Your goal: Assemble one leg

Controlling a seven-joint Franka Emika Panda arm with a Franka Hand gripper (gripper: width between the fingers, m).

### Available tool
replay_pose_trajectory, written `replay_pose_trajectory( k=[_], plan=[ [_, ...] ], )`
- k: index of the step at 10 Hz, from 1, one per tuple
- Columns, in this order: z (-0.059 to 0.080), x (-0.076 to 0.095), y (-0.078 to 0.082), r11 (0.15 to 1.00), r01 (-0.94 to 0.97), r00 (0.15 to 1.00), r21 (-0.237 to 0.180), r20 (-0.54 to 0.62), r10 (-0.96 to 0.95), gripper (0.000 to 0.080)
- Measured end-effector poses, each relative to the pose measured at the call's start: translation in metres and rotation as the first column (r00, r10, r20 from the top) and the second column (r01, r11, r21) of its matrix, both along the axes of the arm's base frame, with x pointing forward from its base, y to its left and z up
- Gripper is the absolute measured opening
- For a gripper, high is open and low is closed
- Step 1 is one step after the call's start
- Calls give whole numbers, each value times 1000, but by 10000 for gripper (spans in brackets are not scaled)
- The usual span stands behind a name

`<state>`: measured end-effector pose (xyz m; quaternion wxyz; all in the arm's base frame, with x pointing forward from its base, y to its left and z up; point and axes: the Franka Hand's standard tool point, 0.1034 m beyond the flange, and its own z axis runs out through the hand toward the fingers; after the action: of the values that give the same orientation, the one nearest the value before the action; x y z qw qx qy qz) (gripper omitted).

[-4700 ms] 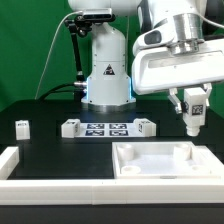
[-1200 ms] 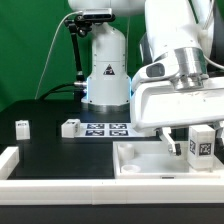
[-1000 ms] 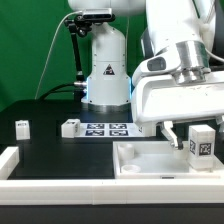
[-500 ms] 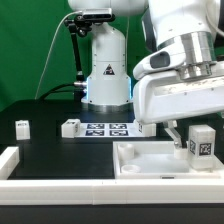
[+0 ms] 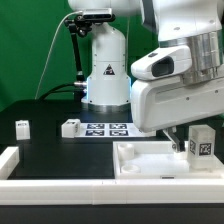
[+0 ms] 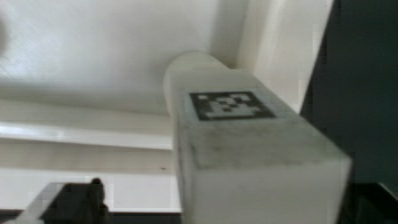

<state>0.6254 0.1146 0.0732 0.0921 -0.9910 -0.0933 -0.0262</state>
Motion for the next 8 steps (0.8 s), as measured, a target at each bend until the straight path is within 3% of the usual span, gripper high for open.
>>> replay_pose_trajectory(
  k=[5, 8],
  plan=[
    [-1, -1, -1, 1000, 12, 1000, -6, -1, -12, 648],
    [1, 1, 7, 998, 57, 998, -24, 31, -56, 648]
  ],
)
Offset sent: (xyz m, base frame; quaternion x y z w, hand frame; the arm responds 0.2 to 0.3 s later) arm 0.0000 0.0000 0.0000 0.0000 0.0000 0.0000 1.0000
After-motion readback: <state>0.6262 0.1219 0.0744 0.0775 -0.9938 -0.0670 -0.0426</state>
